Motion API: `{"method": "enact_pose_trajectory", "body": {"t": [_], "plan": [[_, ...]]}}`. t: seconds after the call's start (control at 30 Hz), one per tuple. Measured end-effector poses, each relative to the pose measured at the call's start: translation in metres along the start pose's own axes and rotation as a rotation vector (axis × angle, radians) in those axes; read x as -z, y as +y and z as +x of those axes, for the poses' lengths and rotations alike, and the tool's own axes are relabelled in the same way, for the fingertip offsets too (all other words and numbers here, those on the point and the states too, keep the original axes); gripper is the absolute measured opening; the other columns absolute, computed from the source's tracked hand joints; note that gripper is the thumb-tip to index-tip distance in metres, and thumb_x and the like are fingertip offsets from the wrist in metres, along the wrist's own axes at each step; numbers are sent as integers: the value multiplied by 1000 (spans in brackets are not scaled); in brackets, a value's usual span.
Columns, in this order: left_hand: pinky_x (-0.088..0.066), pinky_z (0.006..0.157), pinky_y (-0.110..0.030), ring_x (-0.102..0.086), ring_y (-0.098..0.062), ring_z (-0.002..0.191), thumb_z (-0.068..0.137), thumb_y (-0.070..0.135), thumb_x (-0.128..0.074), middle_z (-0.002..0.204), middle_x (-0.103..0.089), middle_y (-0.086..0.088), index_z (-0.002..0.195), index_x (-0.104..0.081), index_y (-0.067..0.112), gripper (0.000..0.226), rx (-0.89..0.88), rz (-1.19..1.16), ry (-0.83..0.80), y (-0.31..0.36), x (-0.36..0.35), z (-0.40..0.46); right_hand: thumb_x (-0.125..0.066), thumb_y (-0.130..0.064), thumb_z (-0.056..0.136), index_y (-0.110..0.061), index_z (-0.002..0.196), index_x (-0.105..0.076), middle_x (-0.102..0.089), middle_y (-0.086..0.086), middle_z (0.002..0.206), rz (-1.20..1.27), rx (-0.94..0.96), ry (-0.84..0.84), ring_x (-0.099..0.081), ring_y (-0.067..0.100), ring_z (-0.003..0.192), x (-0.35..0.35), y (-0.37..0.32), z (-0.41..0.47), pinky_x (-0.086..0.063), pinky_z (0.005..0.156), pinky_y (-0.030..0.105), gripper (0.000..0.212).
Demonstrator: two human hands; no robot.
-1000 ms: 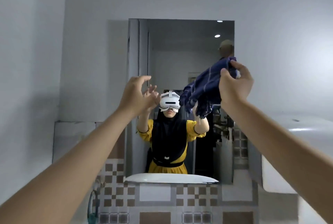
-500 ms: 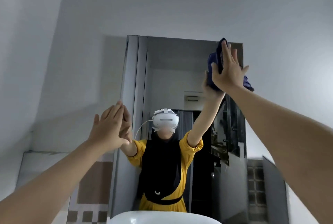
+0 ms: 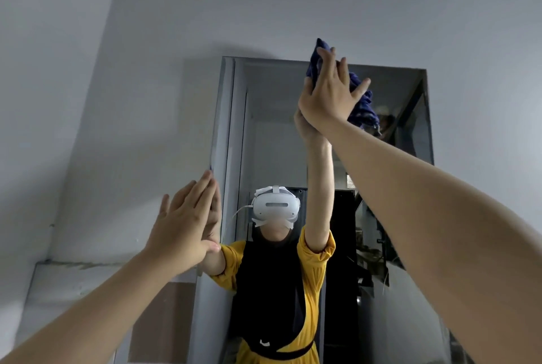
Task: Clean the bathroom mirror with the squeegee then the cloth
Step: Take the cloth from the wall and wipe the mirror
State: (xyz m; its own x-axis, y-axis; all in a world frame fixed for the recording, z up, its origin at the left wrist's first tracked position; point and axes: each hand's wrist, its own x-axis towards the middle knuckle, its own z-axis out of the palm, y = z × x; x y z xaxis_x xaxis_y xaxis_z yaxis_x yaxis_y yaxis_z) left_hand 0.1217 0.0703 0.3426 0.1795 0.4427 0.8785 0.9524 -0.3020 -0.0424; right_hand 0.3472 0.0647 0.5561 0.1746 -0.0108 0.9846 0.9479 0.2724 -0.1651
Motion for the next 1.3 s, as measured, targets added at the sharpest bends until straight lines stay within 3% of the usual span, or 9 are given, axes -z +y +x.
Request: {"method": "enact_pose_trajectory", "body": {"t": [0.2,0.4,0.5,0.57,0.7,0.87,1.03,1.17,1.3], "plan": [[-8,113,-49,4,-22,141,67,54,-70,144,34,12,136,28,21,124,-39,53,-28,0,3,-1,-38,-27,97,-27,148,-22,-15,-6,162,10,147,-98,-7,19,149,-34,-76,-11,6,113,62,53],[-7,113,-50,5,-23,142,68,56,-67,145,34,12,139,25,21,122,-38,32,-32,-3,3,-2,-34,-34,100,-27,150,-24,-19,-5,161,89,343,-211,-11,20,149,-48,-114,-28,8,116,54,51],[-6,113,-51,5,-24,142,67,56,-68,145,33,13,140,23,21,122,-40,3,-34,-5,3,-2,-29,-34,102,-27,152,-22,-17,-3,162,13,457,-228,-12,20,149,-44,-102,-26,2,118,51,51],[-5,113,-51,5,-24,142,67,57,-67,147,32,12,139,24,21,122,-43,11,-31,-4,5,-3,-28,-34,102,-29,151,-22,-17,-3,162,-69,509,-215,-13,21,148,-40,-89,-24,1,116,56,50],[-6,113,-49,3,-24,142,66,58,-67,147,32,11,135,29,20,124,-42,40,-30,-1,7,-3,-28,-38,101,-35,150,-23,-16,-7,161,-159,434,-174,-12,19,149,-29,-58,-15,-1,105,74,49],[-19,109,-54,-18,-28,140,53,50,-81,154,6,7,145,3,18,129,-44,47,11,-1,3,-5,-31,-41,98,-40,149,-22,-13,-9,162,-193,326,-172,-8,21,149,-7,-10,4,-1,101,79,52],[-31,102,-56,-35,-32,132,47,26,-87,152,-19,-1,144,-20,14,118,-13,80,52,-1,-2,-2,-33,-42,97,-41,148,-24,-14,-10,162,-206,178,-110,-10,21,149,21,53,17,-1,102,79,53],[-12,110,-49,-18,-25,139,65,23,-77,153,2,5,146,-10,16,105,-5,61,41,0,-5,-3,-34,-43,95,-43,147,-25,-17,-9,161,-214,25,-65,-14,21,148,42,101,21,-4,103,78,53],[-12,112,-49,-13,-24,140,67,26,-76,153,9,8,146,-2,17,108,9,59,22,4,-1,-4,-36,-40,95,-41,147,-27,-18,-7,161,-191,-156,-22,-12,20,148,52,125,13,-5,100,80,53]]}}
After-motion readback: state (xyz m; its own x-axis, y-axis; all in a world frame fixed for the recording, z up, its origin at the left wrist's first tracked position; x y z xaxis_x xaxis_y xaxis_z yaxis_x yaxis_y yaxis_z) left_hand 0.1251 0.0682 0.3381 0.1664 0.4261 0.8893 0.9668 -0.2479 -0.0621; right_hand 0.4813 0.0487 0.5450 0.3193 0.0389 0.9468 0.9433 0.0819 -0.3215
